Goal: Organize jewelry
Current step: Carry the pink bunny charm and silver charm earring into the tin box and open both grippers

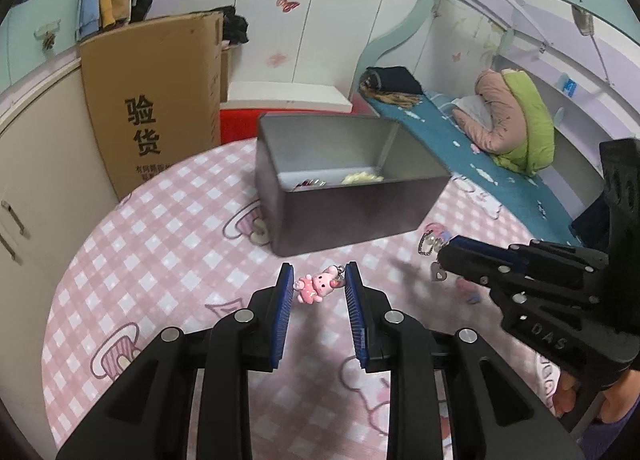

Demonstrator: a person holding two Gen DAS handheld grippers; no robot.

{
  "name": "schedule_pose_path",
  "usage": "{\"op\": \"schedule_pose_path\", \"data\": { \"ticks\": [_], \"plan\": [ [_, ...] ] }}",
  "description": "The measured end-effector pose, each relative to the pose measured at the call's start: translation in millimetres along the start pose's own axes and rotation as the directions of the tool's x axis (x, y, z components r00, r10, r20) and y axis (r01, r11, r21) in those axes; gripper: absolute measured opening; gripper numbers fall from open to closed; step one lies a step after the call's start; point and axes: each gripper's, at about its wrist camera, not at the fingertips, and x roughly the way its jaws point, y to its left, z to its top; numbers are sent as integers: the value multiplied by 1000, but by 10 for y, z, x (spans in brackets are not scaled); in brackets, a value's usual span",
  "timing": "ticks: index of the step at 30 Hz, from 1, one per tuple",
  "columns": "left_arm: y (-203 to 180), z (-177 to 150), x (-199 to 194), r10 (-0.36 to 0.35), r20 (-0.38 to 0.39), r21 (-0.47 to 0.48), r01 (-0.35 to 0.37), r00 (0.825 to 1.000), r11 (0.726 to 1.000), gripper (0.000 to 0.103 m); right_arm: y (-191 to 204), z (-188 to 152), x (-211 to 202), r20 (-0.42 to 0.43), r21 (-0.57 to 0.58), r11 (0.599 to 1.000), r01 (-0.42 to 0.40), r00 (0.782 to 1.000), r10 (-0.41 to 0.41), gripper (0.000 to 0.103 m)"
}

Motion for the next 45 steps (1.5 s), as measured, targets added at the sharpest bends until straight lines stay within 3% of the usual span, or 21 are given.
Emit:
{"op": "schedule_pose_path", "data": {
  "ticks": [9, 21, 29, 45],
  "plan": [
    [-184, 327, -333, -57, 87, 56, 52, 995, 997, 24, -43, 319, -534, 116, -14, 1000, 14, 993, -12, 11],
    [-312, 905, -391, -47, 145, 117, 30, 988, 993, 24, -26, 835, -579, 167, -20, 1000, 2, 986, 1, 11],
    [-195, 1011, -74, -30, 98, 96, 20, 995, 995, 24, -18, 959, -224, 126, -13, 1000, -18, 992, 19, 11],
    [-3, 837, 583, 6, -39, 62, -3, 999, 998, 25, -128, 827, 441, 11, 27, 999, -24, 1000, 24, 11]
  ]
}}
